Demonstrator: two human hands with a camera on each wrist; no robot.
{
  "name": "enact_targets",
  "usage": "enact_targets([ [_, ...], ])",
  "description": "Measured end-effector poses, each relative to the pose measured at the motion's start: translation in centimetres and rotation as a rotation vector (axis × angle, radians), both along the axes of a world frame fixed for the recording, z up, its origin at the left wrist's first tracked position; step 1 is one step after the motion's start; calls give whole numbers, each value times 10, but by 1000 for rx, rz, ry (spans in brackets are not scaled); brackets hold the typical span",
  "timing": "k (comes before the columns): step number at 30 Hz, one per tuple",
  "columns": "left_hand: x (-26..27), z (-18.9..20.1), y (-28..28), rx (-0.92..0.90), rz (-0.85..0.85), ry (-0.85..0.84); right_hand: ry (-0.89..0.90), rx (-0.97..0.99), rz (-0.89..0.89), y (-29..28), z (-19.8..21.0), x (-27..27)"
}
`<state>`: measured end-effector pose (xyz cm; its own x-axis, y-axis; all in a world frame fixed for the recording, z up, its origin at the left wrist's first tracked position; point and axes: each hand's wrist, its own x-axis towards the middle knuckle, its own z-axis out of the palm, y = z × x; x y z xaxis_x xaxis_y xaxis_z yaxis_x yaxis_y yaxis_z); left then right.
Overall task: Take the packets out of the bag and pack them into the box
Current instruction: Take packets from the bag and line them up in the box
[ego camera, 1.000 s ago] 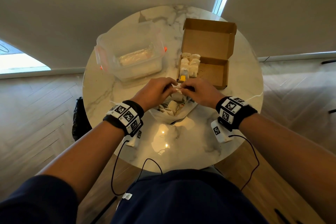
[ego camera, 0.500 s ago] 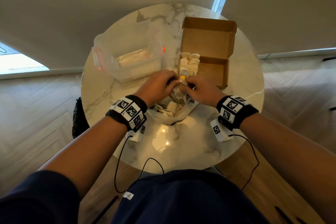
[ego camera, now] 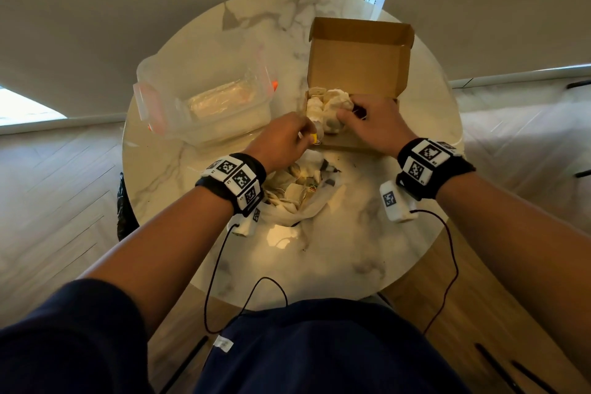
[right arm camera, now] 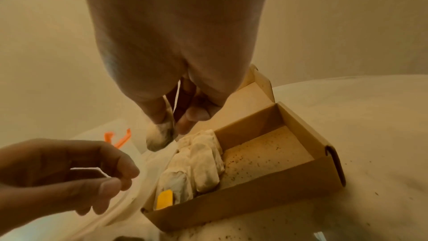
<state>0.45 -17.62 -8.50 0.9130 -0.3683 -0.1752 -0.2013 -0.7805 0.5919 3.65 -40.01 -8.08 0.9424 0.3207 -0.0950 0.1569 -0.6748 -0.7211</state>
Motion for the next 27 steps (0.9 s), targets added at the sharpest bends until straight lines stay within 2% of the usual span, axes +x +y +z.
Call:
enact_targets([
  [9, 16, -23, -11, 67, -115, 114, 149, -216, 77, 5, -51, 21],
  [15, 20, -33, -9, 72, -128, 147, 161, -43, -126, 15, -59, 23],
  [20, 19, -39, -6, 29, -133, 123, 121, -103, -29, 16, -60, 19],
  [27, 17, -41, -5, 30, -137, 123, 156, -136, -34, 11, -70, 14],
])
